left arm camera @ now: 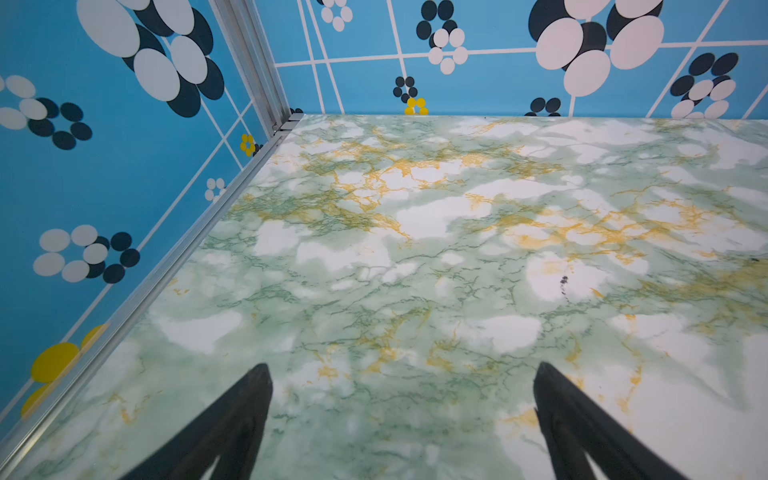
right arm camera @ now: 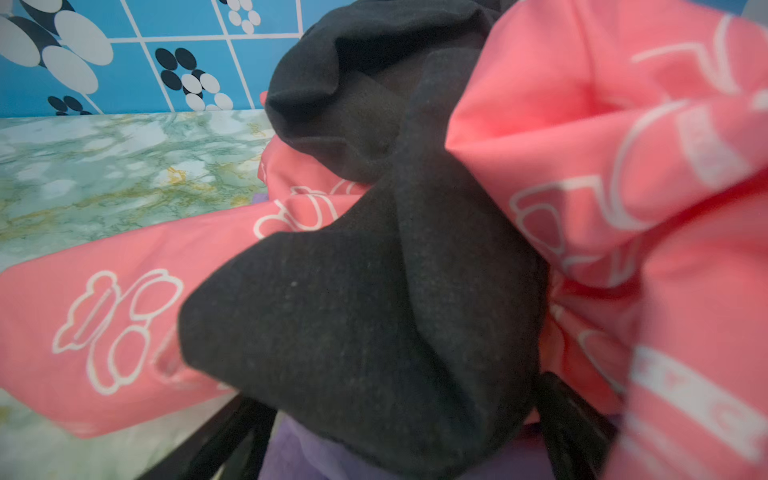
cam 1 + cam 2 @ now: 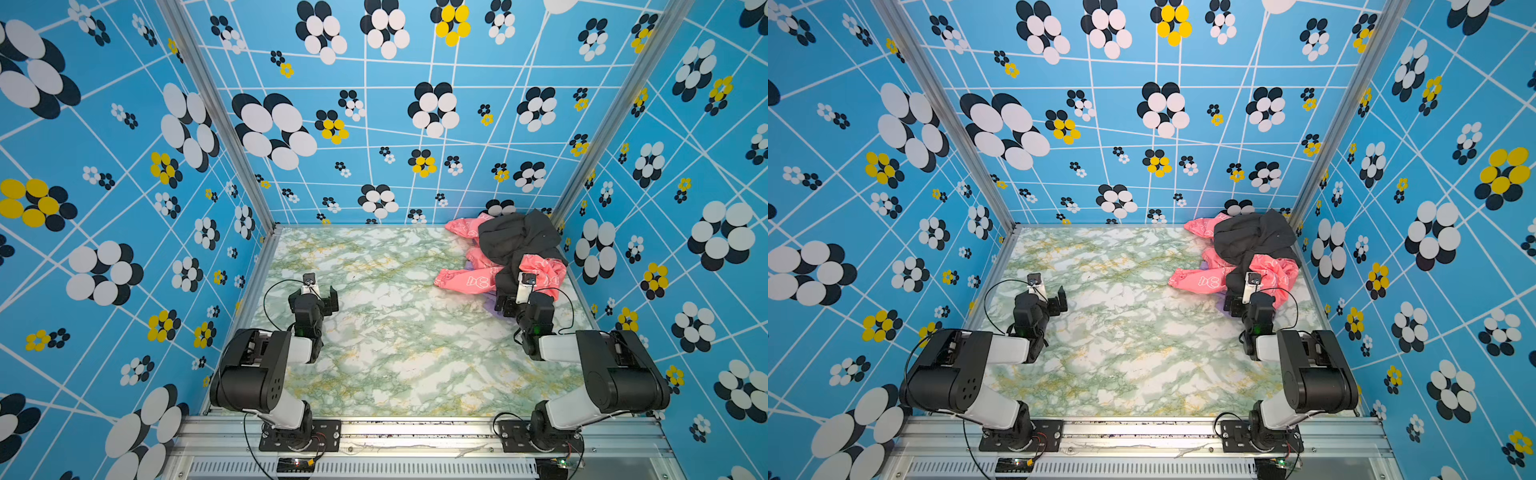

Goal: Pick out a specific cloth from the pile
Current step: 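Lower the right gripper toward the clothes pile near the lavender cloth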

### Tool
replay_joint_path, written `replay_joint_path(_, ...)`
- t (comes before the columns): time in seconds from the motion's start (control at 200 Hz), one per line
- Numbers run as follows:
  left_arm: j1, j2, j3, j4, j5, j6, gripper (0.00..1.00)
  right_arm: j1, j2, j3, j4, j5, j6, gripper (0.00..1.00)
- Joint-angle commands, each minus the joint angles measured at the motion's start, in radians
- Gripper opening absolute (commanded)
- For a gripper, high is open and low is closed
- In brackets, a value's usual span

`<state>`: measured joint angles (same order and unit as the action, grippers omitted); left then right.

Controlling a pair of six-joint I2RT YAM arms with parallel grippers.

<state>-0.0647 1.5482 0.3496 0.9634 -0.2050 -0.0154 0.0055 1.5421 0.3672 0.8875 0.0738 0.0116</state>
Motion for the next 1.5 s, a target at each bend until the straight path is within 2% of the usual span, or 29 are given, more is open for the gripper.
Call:
replay_joint_path(0.0, 0.009, 0.001, 0.015, -0.007, 0.006, -0.011, 0.99, 0.0, -0.001, 0.02, 0.005, 0.011, 0.007, 0.99)
replay_joint_path(1.055, 0.009, 0.001, 0.014, -0.006, 0.006, -0.012, 0.99, 0.002, -0.008, 0.018, 0.015, 0.002, 0.001, 0.99)
replay_joint_path(1.199, -0.002, -0.034, 0.017, -0.035, -0.021, -0.004, 0.99, 0.031, -0.158, 0.059, -0.21, -0.021, -0.05, 0.99)
replay_joint_path(1.359, -0.013, -0.168, 0.019, -0.165, 0.009, 0.02, 0.99, 0.041, -0.398, 0.062, -0.446, -0.021, -0.038, 0.99)
replay_joint_path(1.494, -0.015, -0.295, 0.035, -0.304, 0.041, 0.005, 0.99, 0.042, -0.618, 0.112, -0.758, -0.031, -0.007, 0.99)
